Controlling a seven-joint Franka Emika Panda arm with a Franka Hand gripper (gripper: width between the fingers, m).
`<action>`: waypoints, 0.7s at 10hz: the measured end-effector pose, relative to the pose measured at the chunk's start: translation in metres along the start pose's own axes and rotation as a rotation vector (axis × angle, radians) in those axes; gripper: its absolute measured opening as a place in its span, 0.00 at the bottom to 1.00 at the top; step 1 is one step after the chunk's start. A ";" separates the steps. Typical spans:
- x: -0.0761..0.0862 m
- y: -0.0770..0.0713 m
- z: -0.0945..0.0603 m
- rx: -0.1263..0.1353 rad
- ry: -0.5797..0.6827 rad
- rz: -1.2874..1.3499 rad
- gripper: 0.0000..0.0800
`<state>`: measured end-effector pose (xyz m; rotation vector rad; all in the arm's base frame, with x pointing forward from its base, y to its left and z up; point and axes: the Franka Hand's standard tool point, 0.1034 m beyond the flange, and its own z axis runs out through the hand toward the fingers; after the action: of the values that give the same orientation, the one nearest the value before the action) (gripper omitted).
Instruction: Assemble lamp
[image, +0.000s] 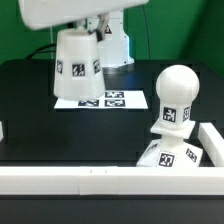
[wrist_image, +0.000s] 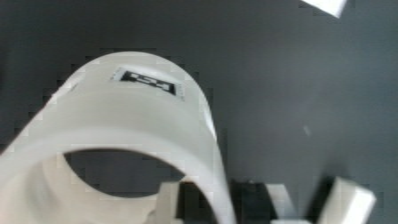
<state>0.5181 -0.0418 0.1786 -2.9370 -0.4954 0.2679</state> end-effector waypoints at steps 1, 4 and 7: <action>0.004 0.002 -0.005 -0.006 0.012 -0.001 0.06; 0.001 0.002 0.000 -0.004 0.006 -0.001 0.06; 0.009 -0.014 -0.021 0.024 -0.028 -0.026 0.06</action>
Offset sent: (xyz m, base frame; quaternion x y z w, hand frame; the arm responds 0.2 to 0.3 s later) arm 0.0000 0.0000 0.0000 0.0000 0.0000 0.0000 1.0000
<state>0.5264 -0.0282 0.2003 -2.9048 -0.5300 0.3095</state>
